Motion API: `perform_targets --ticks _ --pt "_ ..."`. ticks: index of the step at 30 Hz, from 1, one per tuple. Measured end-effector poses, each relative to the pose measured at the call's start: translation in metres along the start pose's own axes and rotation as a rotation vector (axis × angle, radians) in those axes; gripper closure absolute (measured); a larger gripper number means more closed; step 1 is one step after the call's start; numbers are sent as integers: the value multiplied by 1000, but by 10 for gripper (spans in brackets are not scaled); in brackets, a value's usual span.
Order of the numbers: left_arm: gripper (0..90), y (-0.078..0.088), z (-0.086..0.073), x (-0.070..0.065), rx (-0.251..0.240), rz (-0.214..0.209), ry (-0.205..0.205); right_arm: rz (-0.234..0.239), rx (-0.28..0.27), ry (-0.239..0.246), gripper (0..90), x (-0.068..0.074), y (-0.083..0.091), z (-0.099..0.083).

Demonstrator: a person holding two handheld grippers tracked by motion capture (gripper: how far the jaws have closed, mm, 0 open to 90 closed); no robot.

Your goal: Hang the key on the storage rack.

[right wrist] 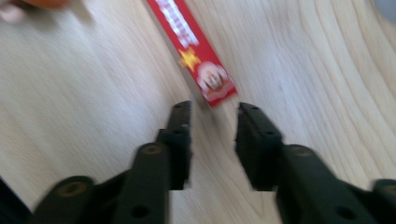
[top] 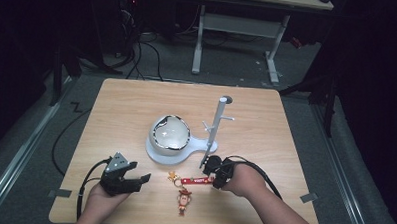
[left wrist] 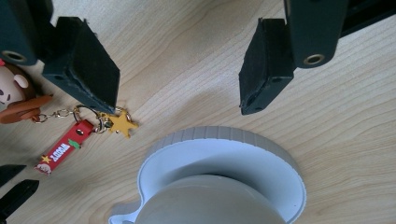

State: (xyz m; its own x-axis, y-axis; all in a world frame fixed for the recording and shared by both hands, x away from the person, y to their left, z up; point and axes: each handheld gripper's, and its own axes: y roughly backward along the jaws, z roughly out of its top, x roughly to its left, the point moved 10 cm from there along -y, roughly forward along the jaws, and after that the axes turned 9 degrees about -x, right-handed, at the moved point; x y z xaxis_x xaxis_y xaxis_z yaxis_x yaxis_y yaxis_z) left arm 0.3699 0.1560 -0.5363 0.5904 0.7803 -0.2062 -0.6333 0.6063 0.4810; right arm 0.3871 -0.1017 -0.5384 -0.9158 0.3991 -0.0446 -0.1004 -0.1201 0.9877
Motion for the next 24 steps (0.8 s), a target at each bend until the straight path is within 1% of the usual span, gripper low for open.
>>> perform_targets --ticks 1,2,3,4,5,6,7,8,9,10,11,13,15,17,18,19,20,21,22,23,24 --pt "295 0 0 0 0 0 2 -4 -9 25 560 0 -1 5" --pt "295 -1 0 0 1 0 7 -8 -19 22 497 3 -7 13" --pt "295 -1 -1 -1 2 0 10 -8 -19 22 497 3 -7 13" --pt "295 -1 -1 -1 4 -1 9 -5 -15 43 489 2 -11 17" --pt "295 -1 -1 -1 3 -1 11 5 1 28 506 5 -16 18" --pt "295 -1 -2 -1 3 -2 12 10 1 46 546 5 -20 20" --pt "295 -1 -2 -1 2 -2 12 12 -4 23 619 7 -20 21" --pt "296 -1 -2 -1 0 -4 15 18 -1 38 643 6 -20 21" --pt "297 0 -2 -1 -1 -6 16 24 8 43 675 6 -19 19" --pt "298 0 -2 -1 0 -6 14 24 14 60 694 6 -19 15" --pt "298 0 -2 -1 -1 -6 13 13 22 61 708 6 -17 10" --pt "300 0 -2 -1 -2 -8 14 9 47 57 710 3 -11 -4" --pt "300 0 -2 -1 0 -8 7 4 55 19 710 -3 -5 -22" --pt "300 0 -2 -1 7 -9 4 1 68 -20 707 -8 1 -45" --pt "300 -1 -3 -2 10 -8 1 2 91 -55 698 -10 7 -70" --pt "300 -1 -3 -2 10 -8 1 2 91 -55 698 -10 7 -70" --pt "301 -1 -3 -3 11 -8 1 18 103 -89 660 -8 12 -92" --pt "301 -2 -4 -3 13 -8 -1 18 103 -89 660 -8 12 -92" --pt "301 -2 -4 -3 15 -8 -4 15 97 -110 549 -6 16 -102" --pt "301 -3 -4 -3 15 -7 -4 15 97 -110 549 -6 16 -102" --pt "301 -3 -4 -3 15 -7 -2 15 90 -113 513 -5 17 -102"
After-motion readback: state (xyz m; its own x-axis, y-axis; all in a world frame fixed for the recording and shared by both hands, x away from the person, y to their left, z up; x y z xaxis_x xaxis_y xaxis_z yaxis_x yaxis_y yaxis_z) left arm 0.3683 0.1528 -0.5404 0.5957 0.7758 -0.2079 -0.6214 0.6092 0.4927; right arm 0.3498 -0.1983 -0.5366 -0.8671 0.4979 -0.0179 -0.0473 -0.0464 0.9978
